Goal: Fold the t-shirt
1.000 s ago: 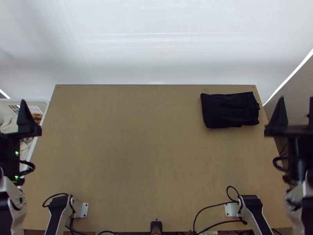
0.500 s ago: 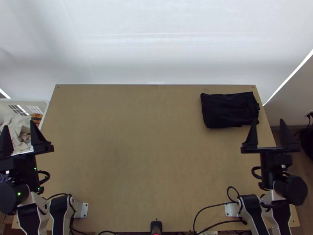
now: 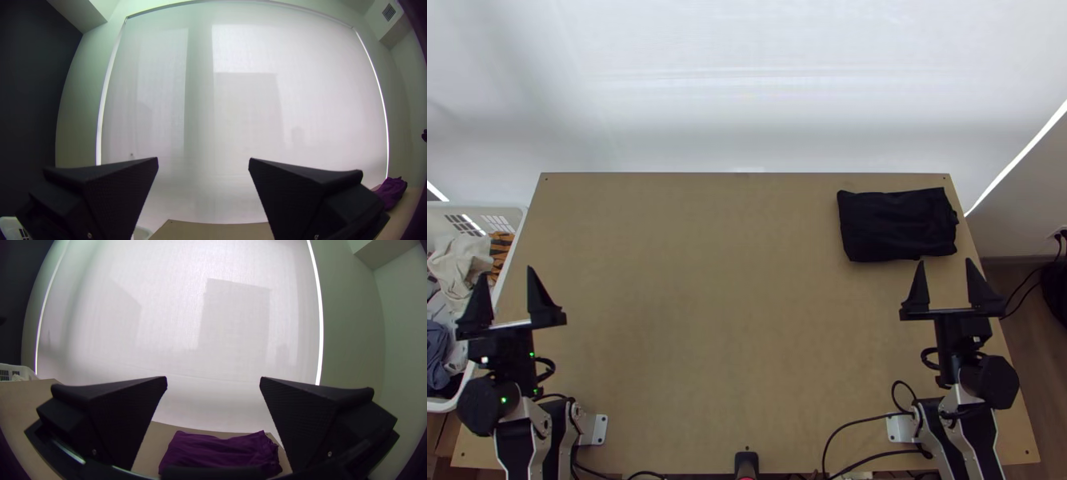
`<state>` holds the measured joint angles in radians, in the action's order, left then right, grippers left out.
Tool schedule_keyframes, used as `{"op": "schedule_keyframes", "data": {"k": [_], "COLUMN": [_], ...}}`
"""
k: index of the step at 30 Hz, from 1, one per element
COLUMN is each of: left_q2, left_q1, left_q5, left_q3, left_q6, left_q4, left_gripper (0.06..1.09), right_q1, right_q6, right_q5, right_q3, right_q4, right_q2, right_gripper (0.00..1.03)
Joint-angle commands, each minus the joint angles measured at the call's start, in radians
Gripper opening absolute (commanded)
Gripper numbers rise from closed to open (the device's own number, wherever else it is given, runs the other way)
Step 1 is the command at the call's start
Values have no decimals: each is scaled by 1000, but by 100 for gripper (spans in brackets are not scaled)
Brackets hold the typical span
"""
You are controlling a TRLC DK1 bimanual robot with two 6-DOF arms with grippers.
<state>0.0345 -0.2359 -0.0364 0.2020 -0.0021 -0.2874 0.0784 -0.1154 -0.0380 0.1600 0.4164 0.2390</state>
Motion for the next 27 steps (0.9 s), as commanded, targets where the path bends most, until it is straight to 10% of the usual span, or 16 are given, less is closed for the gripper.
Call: {"op": "schedule_keyframes", "data": {"k": [1, 16, 27], "left_q2": [-35, -36, -36], "left_q1": [15, 17, -36], "left_q5": [3, 3, 3], "left_q3": [-47, -202, -205], "left_q6": [16, 5, -58], "left_q4": [-22, -36, 231], "left_gripper": [105, 105, 105], "right_q1": [1, -48, -100], "right_q6": [16, 51, 117], "right_q5": [-8, -8, -13], "right_q3": [-56, -158, -154], "right_q4": [24, -238, -418], "right_q2": [-46, -242, -241], "right_gripper": [99, 99, 99]}}
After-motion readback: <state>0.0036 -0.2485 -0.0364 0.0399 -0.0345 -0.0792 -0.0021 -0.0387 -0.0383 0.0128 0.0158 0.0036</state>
